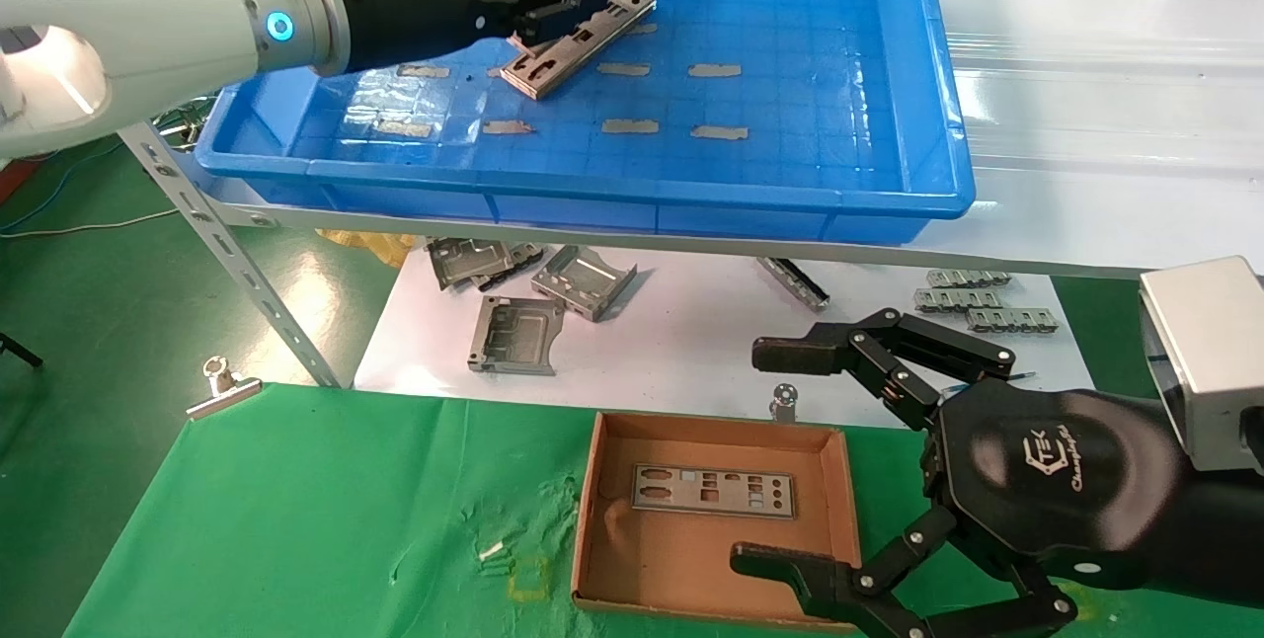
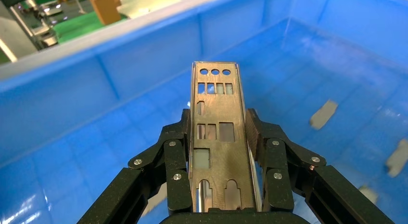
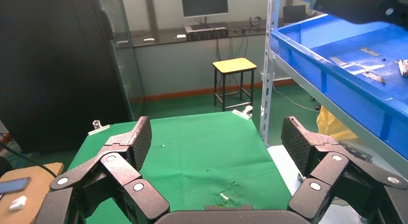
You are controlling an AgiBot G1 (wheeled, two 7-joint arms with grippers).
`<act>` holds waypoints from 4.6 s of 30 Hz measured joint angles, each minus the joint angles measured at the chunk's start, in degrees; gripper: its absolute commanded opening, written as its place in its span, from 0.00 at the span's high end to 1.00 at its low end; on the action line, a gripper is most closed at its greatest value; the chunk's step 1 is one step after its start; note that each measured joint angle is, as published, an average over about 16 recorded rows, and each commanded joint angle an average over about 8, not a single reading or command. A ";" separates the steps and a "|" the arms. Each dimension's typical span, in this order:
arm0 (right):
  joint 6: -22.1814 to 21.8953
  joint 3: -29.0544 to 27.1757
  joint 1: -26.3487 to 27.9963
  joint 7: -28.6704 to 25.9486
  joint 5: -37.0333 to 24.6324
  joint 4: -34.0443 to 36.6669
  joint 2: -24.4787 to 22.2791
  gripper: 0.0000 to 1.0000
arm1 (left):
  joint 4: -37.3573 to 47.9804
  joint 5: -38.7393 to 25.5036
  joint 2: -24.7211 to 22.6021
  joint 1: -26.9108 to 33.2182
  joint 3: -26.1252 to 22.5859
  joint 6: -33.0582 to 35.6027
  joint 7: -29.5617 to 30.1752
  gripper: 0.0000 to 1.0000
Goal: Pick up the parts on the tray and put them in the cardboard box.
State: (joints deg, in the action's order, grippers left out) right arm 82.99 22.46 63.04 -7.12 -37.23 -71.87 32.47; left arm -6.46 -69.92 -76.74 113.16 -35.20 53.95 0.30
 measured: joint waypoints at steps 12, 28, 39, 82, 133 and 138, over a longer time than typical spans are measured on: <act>0.00 0.00 0.00 0.00 0.00 0.00 0.00 0.00 | -1.45 2.60 3.37 1.60 0.86 17.63 -2.70 1.00; 0.00 0.01 0.00 0.00 0.00 0.00 0.00 0.00 | -11.99 5.03 9.41 -2.45 -4.06 37.75 -7.51 1.00; 0.00 0.01 0.00 0.00 0.01 0.00 0.00 0.00 | -21.72 8.84 11.00 -10.85 -13.01 35.98 -10.54 1.00; -0.01 0.02 0.01 0.01 0.01 0.00 -0.01 0.00 | -11.71 6.89 -0.39 -25.46 -20.38 16.60 -29.72 0.00; -0.02 0.02 0.00 0.02 0.02 0.02 -0.02 0.00 | -31.04 20.98 17.96 -35.19 -2.77 31.64 -9.94 0.00; -0.02 0.02 0.00 0.02 0.02 0.02 -0.02 0.00 | -35.99 21.95 21.22 -37.44 0.25 31.65 -7.14 0.00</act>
State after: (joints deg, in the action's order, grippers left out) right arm 82.97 22.49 63.04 -7.10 -37.21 -71.84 32.45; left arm -42.45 -47.97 -55.52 75.71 -34.96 85.60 -6.85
